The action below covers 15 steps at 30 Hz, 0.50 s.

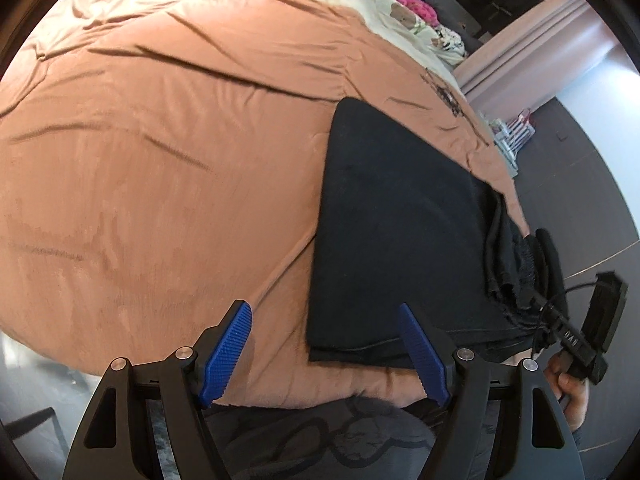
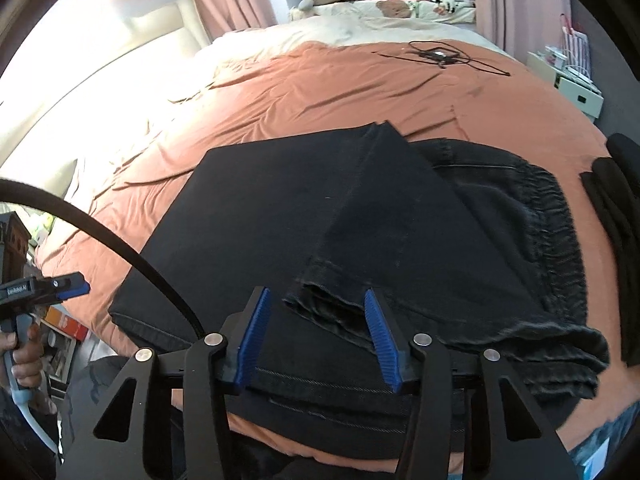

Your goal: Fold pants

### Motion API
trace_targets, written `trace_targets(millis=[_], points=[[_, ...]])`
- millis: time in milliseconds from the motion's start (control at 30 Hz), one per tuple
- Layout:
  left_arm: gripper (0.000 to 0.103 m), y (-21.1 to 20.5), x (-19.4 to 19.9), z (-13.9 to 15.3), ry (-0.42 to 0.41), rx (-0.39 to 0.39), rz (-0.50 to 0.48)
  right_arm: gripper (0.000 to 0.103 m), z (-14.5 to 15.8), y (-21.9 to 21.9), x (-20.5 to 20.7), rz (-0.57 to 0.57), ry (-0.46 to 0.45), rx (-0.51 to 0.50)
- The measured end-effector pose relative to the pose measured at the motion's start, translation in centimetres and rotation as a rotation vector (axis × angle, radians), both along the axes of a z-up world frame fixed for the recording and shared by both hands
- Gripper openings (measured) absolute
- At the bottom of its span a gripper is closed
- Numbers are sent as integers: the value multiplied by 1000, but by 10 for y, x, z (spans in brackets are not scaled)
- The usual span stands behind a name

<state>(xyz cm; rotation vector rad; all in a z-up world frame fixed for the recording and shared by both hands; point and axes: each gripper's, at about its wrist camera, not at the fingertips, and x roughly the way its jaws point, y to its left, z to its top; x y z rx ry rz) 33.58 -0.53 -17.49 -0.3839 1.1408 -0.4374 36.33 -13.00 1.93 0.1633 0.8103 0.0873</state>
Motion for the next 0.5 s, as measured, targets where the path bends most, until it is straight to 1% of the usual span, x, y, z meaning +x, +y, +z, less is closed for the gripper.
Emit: trace_targets(millis=[67,133,167,200,267,333,400,433,500], points=[[73,0,0,-6,15,-8,2,47,-4,6,8,5,6,-25],[70,-1,0,-10,25,-8,10,43,-8,10,17,4,18,-45],[63,-2,1,-13,33,-1,11,39,-11,10,23,1,32,-50],[62,-3,2,-15,44,2,11,35,-14,11,27,-3,45,-52],[62,-3,3,-19,58,-6,12,34,-23,12,37,-16,82,-75],[62,-4,3,-20,59,-1,11,25,-28,14,43,-27,101,-104],[62,-5,2,-19,56,12,5,10,-27,13,46,-35,103,-114],[62,-5,2,-19,52,15,4,6,-25,12,47,-39,97,-118],[62,-6,3,-18,48,22,1,3,-17,7,45,-44,75,-111]])
